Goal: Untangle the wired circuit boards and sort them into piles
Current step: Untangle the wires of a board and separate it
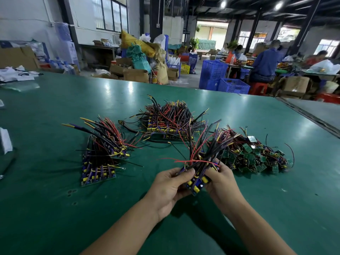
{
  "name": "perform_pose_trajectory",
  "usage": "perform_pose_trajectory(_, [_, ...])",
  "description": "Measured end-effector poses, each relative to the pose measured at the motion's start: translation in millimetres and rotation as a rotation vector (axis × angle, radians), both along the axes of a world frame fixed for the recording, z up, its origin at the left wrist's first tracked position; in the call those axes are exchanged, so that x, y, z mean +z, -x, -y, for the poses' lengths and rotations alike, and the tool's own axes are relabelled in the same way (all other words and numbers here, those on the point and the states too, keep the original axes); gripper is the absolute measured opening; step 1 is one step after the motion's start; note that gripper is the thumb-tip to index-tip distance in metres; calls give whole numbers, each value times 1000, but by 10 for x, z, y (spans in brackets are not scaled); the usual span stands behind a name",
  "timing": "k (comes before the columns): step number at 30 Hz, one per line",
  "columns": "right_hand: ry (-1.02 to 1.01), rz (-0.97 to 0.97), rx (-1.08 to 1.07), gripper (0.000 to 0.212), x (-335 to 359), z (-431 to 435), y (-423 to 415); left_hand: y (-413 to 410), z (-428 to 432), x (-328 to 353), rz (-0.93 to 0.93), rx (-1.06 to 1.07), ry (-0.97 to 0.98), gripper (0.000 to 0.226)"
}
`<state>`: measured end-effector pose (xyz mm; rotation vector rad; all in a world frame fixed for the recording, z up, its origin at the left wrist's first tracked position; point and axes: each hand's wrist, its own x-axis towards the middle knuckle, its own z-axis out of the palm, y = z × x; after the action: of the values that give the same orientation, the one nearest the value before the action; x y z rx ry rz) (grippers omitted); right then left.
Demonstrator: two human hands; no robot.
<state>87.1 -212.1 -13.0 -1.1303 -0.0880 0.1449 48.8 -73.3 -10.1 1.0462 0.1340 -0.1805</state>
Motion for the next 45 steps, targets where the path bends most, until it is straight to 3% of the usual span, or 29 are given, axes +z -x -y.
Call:
perform_pose_trajectory(7, [-15,-11,97,12,41,31,23,8,0,19,61,-9,109,26])
perform_pose_trajectory(16, [-23,-57,146,18,44,-23,59,26,-50,15,147,-21,92,14])
perform_pose_trajectory(21, [-243,-233,207,25,76,-73,59,45,-29,29,201,-94,167,17])
perform_pose_trajectory(23, [-228,-226,188,24,109,-67,23,35,-53,59,213,-68,171,15])
perform_pose_trajectory(28, [49,-261,135,17,21,34,-52,20,-165,152,216,-26,234,10])
perform_pose_trajectory(31, [377,-223,240,12,-40,64,-51,9,-180,189,231,33,291,12])
perform_pose_trajectory(34, [686,-154,312,22,-34,28,-23,-20,-230,221,246,121,301,16])
perform_pose_trajectory(38, [911,-100,238,38,16,-6,23,-67,-267,235,226,234,243,2])
perform_pose_trajectory(42, [1210,51,159,51,38,-16,61,-74,-250,201,210,281,86,31])
perform_pose_trajectory(44, [1262,94,115,59,11,-20,72,-74,-231,176,210,292,21,37])
perform_pose_trajectory(45, [1188,79,132,61,6,-31,81,-76,-220,164,211,297,-10,35])
